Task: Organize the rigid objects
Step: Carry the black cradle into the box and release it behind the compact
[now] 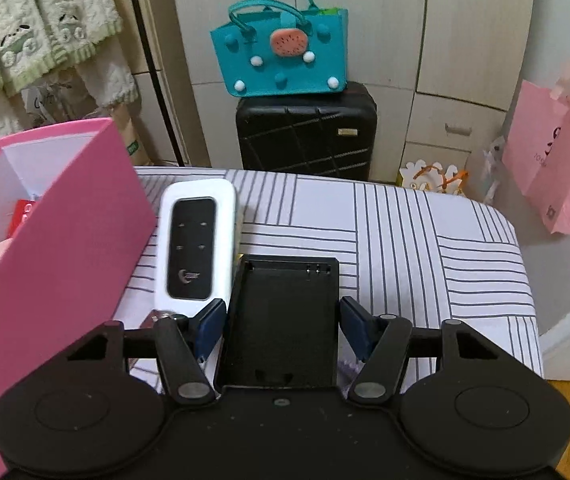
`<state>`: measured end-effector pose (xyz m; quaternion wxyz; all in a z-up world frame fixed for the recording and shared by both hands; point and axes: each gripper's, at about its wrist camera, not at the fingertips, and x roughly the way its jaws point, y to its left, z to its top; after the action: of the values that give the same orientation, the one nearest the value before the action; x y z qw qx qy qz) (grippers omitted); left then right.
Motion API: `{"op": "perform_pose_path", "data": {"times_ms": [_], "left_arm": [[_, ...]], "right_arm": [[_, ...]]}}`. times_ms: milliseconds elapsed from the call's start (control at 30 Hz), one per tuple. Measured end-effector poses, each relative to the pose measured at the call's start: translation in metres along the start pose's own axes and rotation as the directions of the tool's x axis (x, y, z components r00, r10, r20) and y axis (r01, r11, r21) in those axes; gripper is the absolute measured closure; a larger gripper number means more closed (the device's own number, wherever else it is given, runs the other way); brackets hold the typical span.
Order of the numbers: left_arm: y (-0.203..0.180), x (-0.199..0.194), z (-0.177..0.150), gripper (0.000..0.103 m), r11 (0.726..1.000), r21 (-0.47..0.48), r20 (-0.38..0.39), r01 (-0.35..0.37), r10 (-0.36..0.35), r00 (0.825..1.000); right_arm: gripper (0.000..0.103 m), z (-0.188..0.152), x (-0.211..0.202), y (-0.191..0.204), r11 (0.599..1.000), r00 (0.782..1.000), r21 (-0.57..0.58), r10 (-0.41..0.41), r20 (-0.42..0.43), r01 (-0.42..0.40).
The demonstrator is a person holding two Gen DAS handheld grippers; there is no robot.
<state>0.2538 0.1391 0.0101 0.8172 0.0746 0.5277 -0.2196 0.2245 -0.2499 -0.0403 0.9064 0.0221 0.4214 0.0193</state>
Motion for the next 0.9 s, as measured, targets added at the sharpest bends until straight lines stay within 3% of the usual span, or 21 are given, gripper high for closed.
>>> {"op": "perform_pose_path", "data": {"times_ms": [167,333,500,600,700,767,833,900], "left_arm": [[0.002,0.000,-0.004,0.088,1.000,0.002,0.001,0.012,-0.012,1.000],[-0.006,0.000,-0.004,0.089,0.999,0.028,0.009,-0.026,0.025,1.000],[-0.014,-0.001,-0.007,0.089,0.996,0.061,0.024,-0.062,0.060,0.998],[-0.014,-0.003,-0.009,0.089,0.997,0.053,0.027,-0.058,0.056,0.998],[-0.012,-0.004,-0.010,0.089,0.998,0.035,0.029,-0.050,0.049,0.998],[-0.012,-0.004,-0.010,0.090,0.998,0.021,0.033,-0.052,0.051,0.998],[-0.014,-0.004,-0.010,0.090,0.998,0.017,0.041,-0.065,0.064,0.997],[-0.017,-0.004,-0.012,0.091,0.997,0.022,0.051,-0.080,0.079,0.996]], "right_arm": [[0.036,0.000,-0.027,0.010,1.000,0.998,-0.022,0.023,0.066,-0.022],[0.036,0.012,-0.070,0.031,0.994,0.981,-0.046,0.106,0.164,-0.100],[0.036,0.032,-0.104,0.083,0.965,0.950,-0.221,0.196,0.245,-0.142],[0.036,0.044,-0.099,0.119,0.914,0.943,-0.346,0.284,0.174,-0.211],[0.036,0.052,-0.080,0.159,0.854,0.948,-0.461,0.310,0.074,-0.244],[0.036,0.053,-0.061,0.181,0.822,0.961,-0.531,0.273,0.051,-0.205],[0.036,0.048,-0.040,0.200,0.785,0.979,-0.613,0.186,0.088,-0.094],[0.036,0.050,-0.017,0.208,0.772,0.987,-0.631,0.151,0.056,-0.082]]}}
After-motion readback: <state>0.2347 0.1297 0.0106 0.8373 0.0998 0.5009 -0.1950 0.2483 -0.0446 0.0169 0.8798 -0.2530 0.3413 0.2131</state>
